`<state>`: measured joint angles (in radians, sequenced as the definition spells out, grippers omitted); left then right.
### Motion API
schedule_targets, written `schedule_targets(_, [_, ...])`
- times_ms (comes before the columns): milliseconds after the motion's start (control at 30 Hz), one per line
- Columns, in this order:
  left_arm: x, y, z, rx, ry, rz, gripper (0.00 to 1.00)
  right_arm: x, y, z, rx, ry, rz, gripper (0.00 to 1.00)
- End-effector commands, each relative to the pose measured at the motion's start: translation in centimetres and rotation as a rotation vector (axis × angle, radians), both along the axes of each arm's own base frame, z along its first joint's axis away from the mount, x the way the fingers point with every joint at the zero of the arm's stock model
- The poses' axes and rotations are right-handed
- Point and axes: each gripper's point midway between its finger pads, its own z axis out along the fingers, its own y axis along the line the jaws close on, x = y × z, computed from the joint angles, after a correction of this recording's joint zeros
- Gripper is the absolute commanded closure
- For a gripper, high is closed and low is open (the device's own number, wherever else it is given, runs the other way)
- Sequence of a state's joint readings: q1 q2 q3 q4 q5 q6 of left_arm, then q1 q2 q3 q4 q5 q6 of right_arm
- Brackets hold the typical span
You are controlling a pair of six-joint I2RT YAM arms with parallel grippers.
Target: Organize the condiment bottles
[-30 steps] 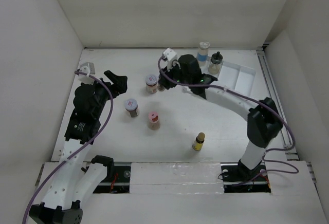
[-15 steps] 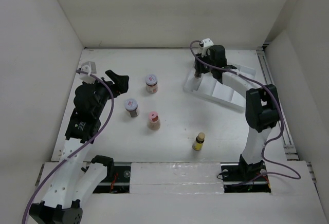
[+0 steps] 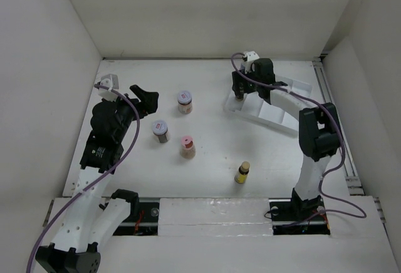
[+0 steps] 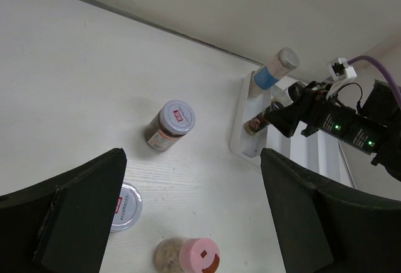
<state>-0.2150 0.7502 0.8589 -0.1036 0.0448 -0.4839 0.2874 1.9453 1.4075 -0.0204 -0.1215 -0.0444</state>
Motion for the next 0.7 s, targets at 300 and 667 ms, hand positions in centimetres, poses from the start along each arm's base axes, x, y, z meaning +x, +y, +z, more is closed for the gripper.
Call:
schedule_targets(300, [-0.4,-0.6,2.2,-0.01,-0.084,-0.039,0.14,-14.9,3.0,13.4,0.097,-0.269,0.054,0.1])
schedule_targets(667, [-1.1,-1.0,3.0,-0.01,-0.116,-0.076,0.11,-34.5,-0.5,9.9,0.044,0.036,0.291,0.05])
